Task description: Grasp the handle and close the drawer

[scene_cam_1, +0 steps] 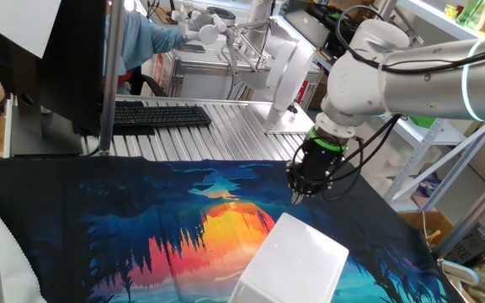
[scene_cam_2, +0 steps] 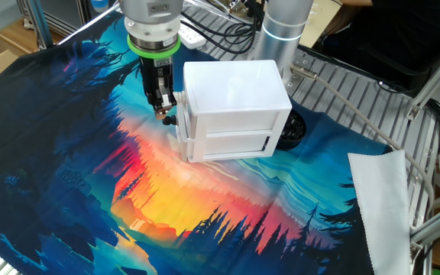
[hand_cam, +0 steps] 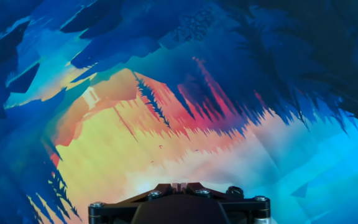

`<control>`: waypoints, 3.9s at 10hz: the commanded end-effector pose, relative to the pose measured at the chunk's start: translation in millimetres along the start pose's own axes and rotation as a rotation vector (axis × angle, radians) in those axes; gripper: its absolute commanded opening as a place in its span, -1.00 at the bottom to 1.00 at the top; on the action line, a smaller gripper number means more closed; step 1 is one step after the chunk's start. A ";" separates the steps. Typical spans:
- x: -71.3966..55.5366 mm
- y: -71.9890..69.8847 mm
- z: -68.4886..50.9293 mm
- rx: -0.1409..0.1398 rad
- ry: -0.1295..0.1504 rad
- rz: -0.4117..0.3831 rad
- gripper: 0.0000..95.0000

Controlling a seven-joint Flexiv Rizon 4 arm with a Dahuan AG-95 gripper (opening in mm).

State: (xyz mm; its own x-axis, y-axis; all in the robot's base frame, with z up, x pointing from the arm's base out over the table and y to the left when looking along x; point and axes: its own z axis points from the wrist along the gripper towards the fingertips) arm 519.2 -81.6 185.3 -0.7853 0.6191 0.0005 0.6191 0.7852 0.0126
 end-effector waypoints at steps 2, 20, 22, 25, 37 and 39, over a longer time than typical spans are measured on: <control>-0.3 0.2 0.4 0.002 -0.002 0.012 -1.00; -10.9 -15.6 -5.1 -0.002 -0.002 -0.009 -1.00; -14.7 -20.2 -4.4 -0.002 -0.003 -0.020 -1.00; -15.2 -25.8 -1.6 -0.004 -0.003 -0.017 -1.00; -10.0 -72.9 16.5 0.009 0.006 -0.096 -1.00; -6.7 -74.3 19.5 0.007 0.006 -0.094 -1.00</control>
State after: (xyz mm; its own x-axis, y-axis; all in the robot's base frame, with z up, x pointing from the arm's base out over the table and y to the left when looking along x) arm 476.5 -143.4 164.4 -0.8392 0.5437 0.0052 0.5437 0.8392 0.0067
